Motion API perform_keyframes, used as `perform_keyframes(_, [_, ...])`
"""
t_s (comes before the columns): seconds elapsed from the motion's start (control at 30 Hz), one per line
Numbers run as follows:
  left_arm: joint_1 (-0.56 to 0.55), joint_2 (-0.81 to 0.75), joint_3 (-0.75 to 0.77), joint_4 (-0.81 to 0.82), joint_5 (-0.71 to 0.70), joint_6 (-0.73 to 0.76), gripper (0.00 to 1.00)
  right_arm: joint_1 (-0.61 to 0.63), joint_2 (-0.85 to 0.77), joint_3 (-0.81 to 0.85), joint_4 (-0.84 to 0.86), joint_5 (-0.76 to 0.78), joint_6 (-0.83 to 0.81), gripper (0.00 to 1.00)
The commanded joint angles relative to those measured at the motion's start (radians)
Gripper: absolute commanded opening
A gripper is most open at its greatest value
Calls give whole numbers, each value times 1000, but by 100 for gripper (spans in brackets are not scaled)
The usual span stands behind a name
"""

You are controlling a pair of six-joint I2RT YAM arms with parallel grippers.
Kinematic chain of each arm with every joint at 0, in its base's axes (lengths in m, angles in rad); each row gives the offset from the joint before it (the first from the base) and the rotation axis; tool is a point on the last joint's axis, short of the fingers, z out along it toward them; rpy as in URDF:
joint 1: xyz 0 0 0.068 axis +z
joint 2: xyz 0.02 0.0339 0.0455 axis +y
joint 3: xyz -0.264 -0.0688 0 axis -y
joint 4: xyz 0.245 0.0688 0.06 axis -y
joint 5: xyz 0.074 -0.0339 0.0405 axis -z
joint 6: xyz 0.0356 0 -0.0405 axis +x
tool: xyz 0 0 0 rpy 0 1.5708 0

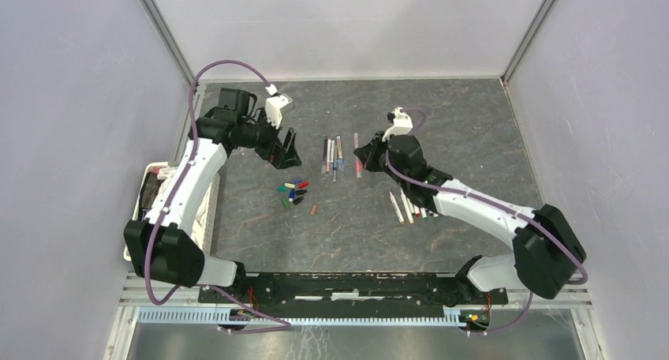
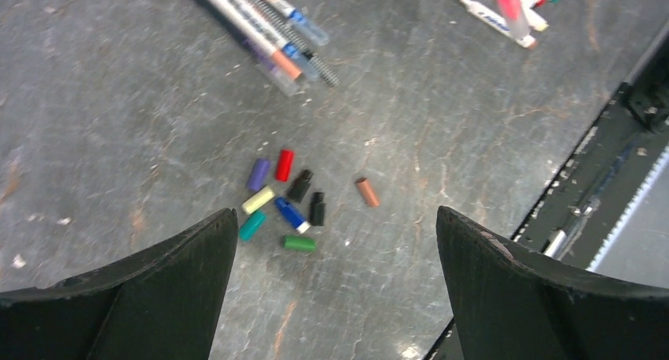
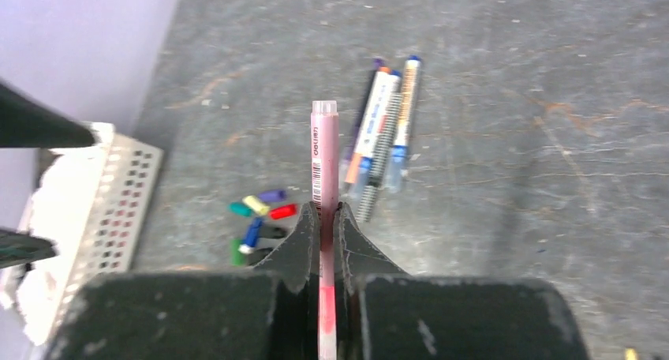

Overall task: Open the pen caps
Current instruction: Pick up the pen from the center of the board.

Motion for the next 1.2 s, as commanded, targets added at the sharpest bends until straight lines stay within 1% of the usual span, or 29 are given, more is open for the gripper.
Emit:
perform_keyframes(0.0, [-43,-39,-19,22,118,-56,100,77,-96,-94,232,85,95,0])
perform_keyframes(0.07, [-73,-55,-46,42,134,-66,100,106,-128,-123,304,102,105,0])
perform_keyframes(0.17, [-94,-84,-90,79,182,-83,100,149,-148,-119,340,136,106,0])
perform_keyframes(0.37, [-94,-104,-95,89,273,-73,100,191,-145,-187,552,95,138,0])
perform_keyframes(0.5, [-99,-114,-102,91,332,-64,100,233,-152,-184,585,123,108,0])
perform_keyframes(0.63, [-108,-120,-105,90,377,-67,100,255,-138,-187,639,129,139,0])
perform_keyframes(0.77, [-123,-114,-111,110,410,-90,98,285,-106,-188,738,135,173,0])
perform_keyframes(0.93, [-136,-96,-101,133,444,-125,97,336,-67,-167,777,168,173,0])
perform_keyframes(1.07, [-150,-80,-91,138,463,-134,94,353,-44,-159,797,177,172,0])
perform_keyframes(1.17, [-164,-77,-97,138,463,-128,88,361,-41,-155,806,185,163,0])
